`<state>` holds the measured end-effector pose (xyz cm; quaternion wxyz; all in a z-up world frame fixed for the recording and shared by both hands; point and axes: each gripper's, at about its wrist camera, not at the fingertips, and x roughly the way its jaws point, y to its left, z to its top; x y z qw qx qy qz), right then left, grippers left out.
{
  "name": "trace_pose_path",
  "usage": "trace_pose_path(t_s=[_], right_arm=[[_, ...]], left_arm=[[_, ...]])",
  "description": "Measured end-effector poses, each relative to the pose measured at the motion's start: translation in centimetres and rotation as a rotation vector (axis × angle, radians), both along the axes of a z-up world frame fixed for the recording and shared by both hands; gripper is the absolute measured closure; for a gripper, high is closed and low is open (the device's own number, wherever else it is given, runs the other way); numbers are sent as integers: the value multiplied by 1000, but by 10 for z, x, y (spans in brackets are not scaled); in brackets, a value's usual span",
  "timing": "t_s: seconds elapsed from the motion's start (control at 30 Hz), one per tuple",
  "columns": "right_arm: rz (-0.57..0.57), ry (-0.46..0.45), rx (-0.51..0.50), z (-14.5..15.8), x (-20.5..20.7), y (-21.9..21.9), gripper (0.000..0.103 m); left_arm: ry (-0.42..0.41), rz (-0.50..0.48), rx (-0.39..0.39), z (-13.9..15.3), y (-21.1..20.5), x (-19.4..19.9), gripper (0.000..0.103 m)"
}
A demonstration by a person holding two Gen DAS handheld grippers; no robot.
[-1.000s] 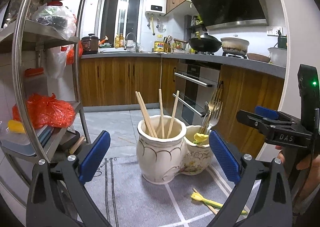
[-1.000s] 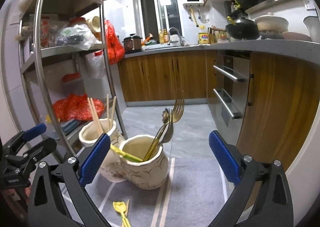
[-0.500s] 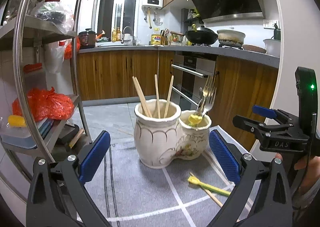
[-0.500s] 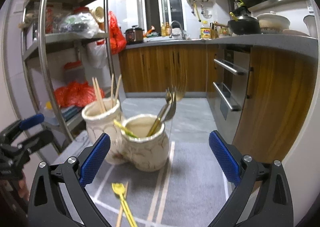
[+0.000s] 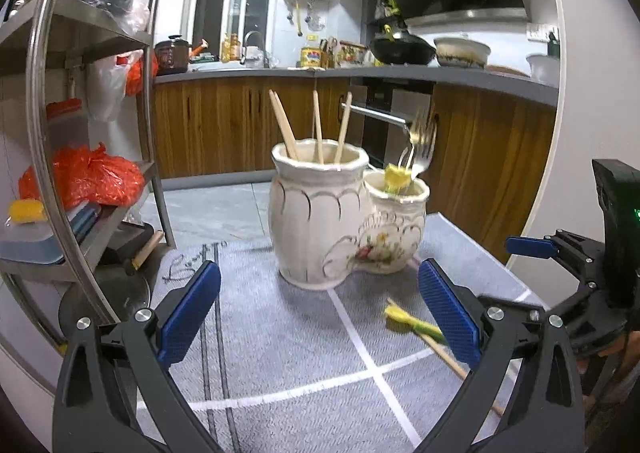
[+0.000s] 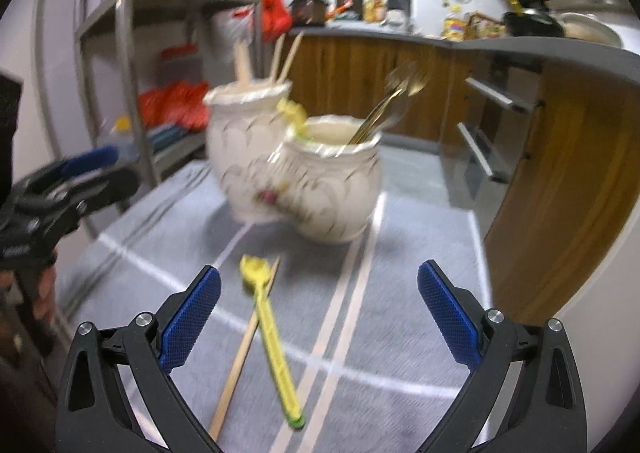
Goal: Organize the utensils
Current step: 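Grasp the yellow-green tulip utensil with the right tool while the left tool approaches the last chopstick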
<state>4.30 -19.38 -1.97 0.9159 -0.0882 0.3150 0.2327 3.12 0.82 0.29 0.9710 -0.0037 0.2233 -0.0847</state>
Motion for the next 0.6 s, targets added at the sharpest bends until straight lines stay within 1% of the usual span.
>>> trace_pose_path(t_s=[0.07,0.13,0.2,0.3,0.37,0.47,0.6], right_arm=[[26,16,-19,-4,-2,4,8],[42,30,-44,-10,-3,9,13],[52,60,-61,-14,-2,11,34],[89,106,-74,-20,-1,12,50],[124,127,-71,-22,-1,15,56],[145,149,-77,-25,-1,17,67],[153,161,-110,-30,-1,21,73]], left_arm=[[2,-12,18,-4,-2,0,6],[6,-28,37,-9,-4,0,6],[13,-34,46,-12,-5,0,6],[15,-43,42,-13,-5,1,6],[12,-44,41,-13,-6,0,6],[11,-47,38,-13,-6,1,6],[15,-42,32,-14,-6,1,6]])
